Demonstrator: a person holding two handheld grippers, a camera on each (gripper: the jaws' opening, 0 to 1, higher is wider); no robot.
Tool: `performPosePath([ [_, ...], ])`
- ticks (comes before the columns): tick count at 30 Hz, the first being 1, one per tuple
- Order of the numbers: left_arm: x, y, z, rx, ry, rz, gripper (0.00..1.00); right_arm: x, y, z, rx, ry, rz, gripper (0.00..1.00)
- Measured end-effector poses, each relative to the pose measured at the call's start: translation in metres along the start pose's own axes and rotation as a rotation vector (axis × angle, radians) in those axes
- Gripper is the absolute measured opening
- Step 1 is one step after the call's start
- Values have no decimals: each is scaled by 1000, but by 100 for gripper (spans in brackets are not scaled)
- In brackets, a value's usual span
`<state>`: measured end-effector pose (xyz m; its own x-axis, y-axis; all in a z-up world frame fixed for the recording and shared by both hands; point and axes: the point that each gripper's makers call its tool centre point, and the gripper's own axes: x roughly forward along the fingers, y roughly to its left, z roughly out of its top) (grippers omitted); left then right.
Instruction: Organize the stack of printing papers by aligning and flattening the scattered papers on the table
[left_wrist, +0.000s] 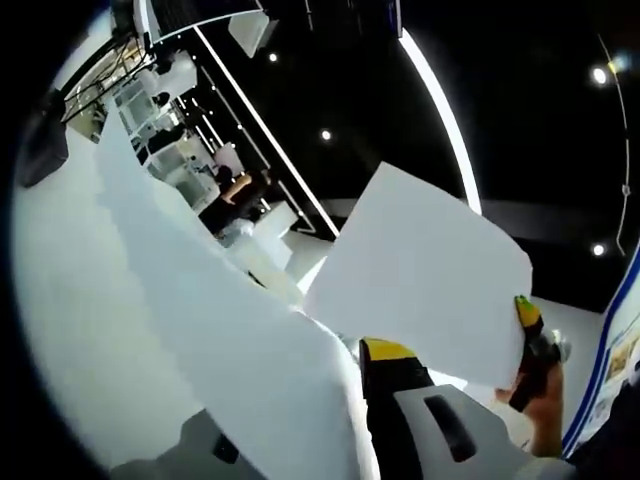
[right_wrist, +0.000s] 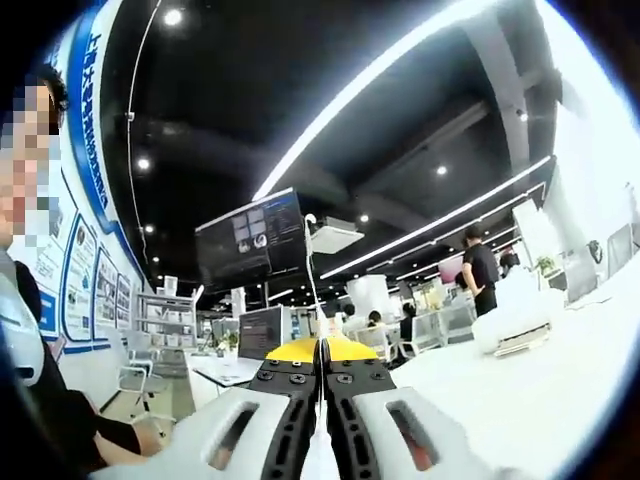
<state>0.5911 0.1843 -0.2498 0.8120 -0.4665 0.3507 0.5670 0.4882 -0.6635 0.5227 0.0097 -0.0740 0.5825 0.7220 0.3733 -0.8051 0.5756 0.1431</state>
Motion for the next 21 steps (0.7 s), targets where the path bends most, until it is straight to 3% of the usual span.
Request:
performPosePath([
  [10, 0, 0, 0, 1, 0, 0, 17, 3, 7, 5, 106, -34, 38, 0],
  [21, 0, -1, -1, 2, 3, -2, 18, 0, -23, -17, 144, -22, -52, 0],
])
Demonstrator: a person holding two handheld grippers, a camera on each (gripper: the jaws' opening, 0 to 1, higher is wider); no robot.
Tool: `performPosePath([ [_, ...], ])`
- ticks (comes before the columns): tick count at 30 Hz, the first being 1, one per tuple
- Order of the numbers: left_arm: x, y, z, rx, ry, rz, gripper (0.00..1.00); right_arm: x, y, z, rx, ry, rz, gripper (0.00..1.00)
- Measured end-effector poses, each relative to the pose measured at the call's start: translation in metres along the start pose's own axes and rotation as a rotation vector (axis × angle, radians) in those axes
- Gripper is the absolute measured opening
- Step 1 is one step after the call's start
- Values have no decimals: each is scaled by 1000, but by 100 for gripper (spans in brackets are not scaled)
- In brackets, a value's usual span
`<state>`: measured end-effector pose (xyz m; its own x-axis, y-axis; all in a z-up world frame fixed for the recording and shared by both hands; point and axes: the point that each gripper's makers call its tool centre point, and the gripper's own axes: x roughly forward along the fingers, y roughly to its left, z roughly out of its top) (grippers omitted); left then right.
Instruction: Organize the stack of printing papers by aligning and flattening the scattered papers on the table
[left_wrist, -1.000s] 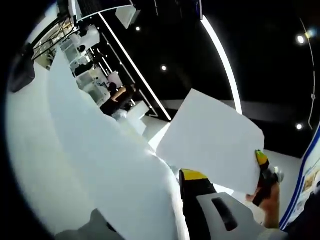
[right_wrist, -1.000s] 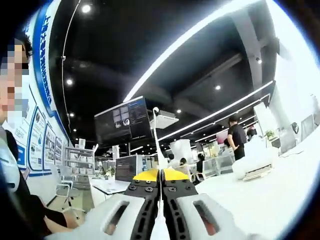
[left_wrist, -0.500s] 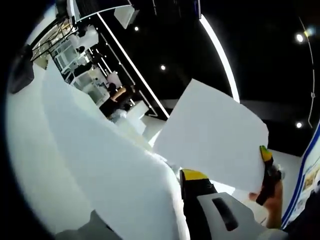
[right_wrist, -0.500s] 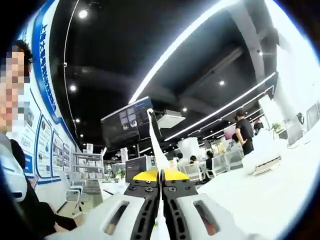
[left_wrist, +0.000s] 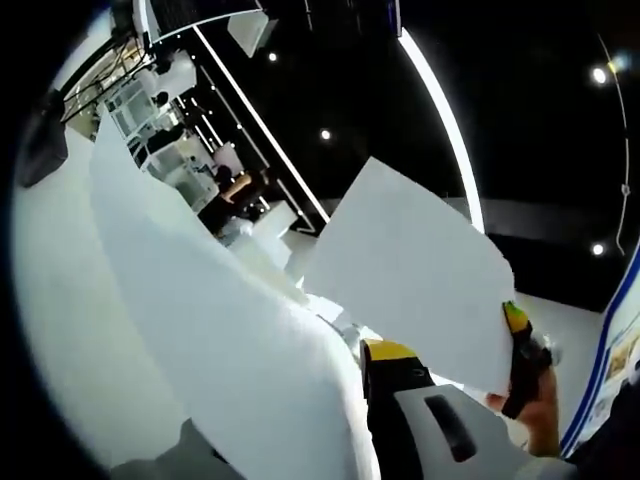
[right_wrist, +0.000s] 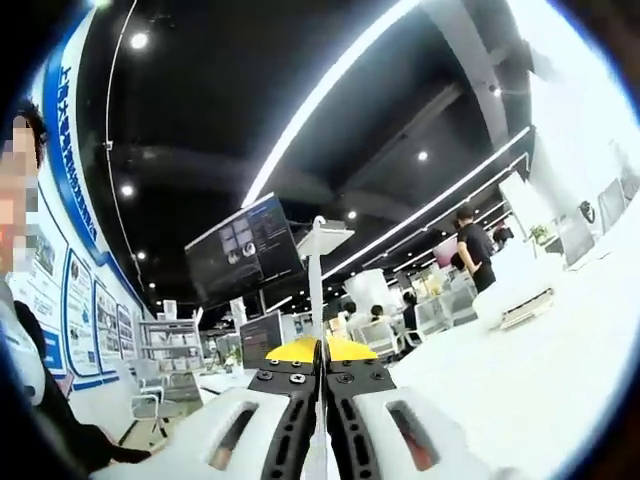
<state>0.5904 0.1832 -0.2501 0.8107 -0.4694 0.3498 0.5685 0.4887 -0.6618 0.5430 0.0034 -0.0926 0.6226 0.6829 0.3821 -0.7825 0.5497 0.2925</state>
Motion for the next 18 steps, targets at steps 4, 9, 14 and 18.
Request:
performPosePath([
  [4, 0, 0, 0, -2, 0, 1, 18, -2, -14, 0, 3, -19, -39, 0],
  [9, 0, 1, 1, -15, -5, 2, 18, -3, -29, -18, 28, 18, -71, 0],
  [14, 1, 1, 0, -7, 1, 3, 18, -2, -27, -30, 101, 42, -63, 0],
  [18, 1, 1, 1, -9, 0, 3, 18, -1, -19, -39, 137, 46, -50, 0],
])
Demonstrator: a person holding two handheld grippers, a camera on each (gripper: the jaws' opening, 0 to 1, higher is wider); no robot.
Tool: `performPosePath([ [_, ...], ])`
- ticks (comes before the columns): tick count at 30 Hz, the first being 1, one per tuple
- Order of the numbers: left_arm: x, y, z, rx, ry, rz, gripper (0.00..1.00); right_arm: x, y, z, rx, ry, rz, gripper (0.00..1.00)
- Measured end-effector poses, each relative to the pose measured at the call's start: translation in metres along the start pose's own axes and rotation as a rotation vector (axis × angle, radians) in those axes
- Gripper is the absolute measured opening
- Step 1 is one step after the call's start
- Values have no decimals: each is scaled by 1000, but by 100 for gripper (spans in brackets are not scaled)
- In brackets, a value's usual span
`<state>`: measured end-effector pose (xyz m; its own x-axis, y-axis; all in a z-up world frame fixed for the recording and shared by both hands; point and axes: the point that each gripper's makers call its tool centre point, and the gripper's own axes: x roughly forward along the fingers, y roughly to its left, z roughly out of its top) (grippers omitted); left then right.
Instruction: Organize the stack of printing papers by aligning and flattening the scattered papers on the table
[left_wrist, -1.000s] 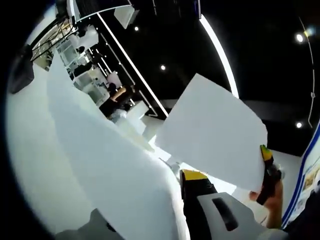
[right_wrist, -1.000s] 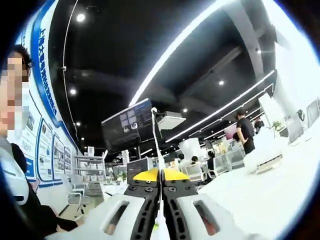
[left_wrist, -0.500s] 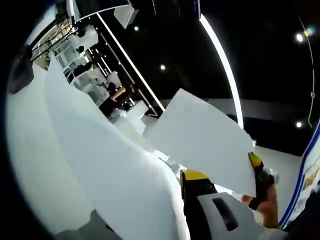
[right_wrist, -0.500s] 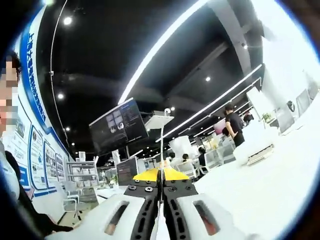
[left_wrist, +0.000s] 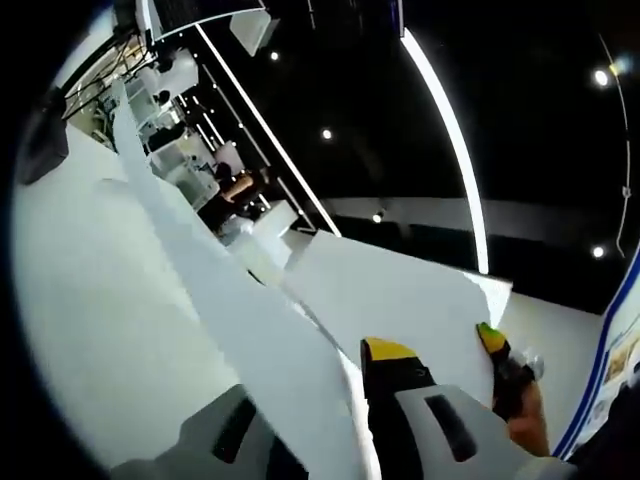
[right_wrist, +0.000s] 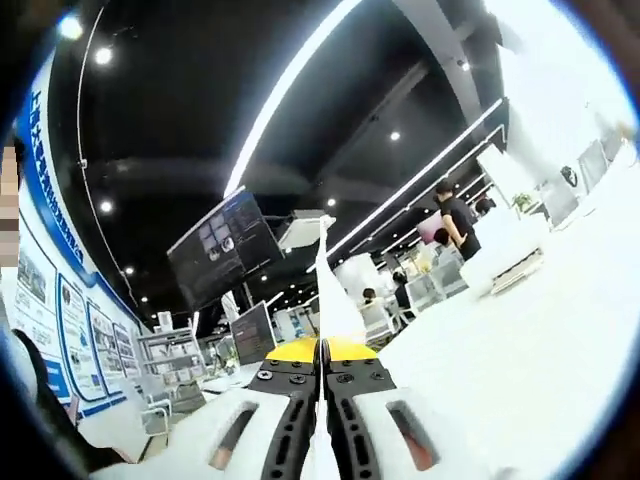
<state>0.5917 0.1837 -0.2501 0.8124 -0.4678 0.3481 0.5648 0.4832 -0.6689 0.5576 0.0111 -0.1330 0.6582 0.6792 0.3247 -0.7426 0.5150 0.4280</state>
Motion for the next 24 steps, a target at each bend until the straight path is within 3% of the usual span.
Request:
performPosePath([
  [10, 0, -1, 0, -2, 0, -5, 19, 4, 12, -19, 203, -5, 53, 0],
  [13, 0, -1, -1, 0, 1, -5, 19, 4, 10, -25, 219, 0, 50, 0],
  [24, 0, -1, 0, -5, -2, -5, 19, 7, -6, -72, 241, 92, -13, 0],
])
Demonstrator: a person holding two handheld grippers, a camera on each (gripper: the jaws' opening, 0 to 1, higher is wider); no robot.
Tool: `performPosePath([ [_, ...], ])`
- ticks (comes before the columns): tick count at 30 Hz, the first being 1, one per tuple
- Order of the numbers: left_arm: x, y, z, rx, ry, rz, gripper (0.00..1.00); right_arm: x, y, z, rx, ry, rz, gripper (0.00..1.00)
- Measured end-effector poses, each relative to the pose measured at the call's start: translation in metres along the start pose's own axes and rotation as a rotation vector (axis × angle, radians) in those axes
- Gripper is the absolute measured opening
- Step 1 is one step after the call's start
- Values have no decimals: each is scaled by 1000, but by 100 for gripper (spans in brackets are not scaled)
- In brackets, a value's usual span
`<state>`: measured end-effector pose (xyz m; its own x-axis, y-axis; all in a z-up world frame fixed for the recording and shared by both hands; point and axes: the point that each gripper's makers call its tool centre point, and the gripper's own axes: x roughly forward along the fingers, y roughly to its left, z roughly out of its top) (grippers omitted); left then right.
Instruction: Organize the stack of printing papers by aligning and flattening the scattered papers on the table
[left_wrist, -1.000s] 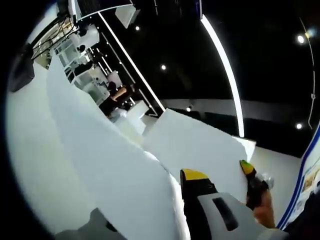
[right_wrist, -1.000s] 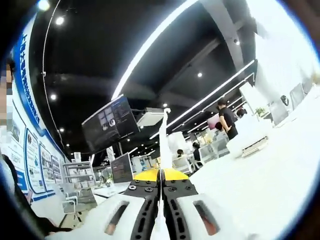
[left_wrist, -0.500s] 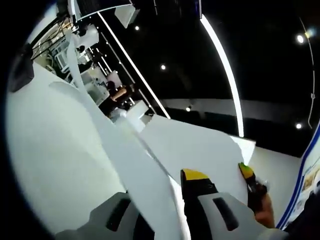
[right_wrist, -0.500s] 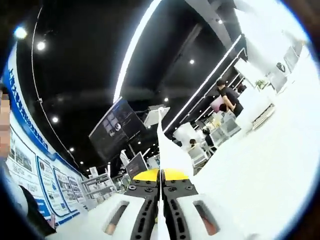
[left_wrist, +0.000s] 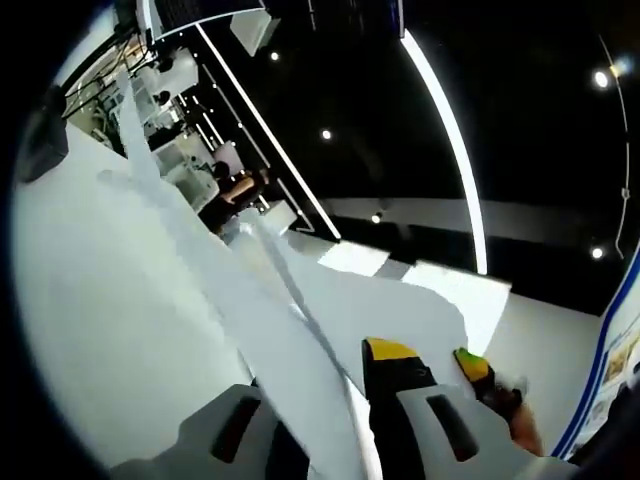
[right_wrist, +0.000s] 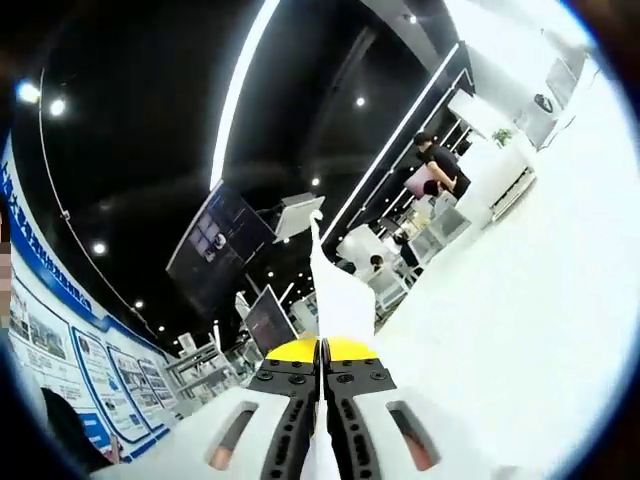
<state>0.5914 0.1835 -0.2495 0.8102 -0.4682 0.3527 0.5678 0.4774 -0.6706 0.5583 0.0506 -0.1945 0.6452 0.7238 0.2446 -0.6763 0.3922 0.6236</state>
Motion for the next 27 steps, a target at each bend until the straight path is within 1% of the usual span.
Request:
performPosePath([
  [2, 0, 1, 0, -1, 0, 1, 20, 0, -5, -9, 1, 28, -11, 0],
  [5, 0, 2, 1, -1, 0, 3, 20, 0, -7, -23, 24, 75, -7, 0],
  [9, 0, 3, 1, -3, 0, 4, 20, -1, -8, -35, 24, 120, -5, 0],
  [14, 0, 2, 0, -4, 3, 1, 20, -5, -7, -45, 46, 164, 6, 0],
  [20, 0, 1, -1, 1, 7, 2, 20, -9, -6, -55, 48, 202, 11, 0],
  [27, 0, 0, -1, 0, 5, 3, 20, -6, -2, -70, 67, 246, 26, 0],
])
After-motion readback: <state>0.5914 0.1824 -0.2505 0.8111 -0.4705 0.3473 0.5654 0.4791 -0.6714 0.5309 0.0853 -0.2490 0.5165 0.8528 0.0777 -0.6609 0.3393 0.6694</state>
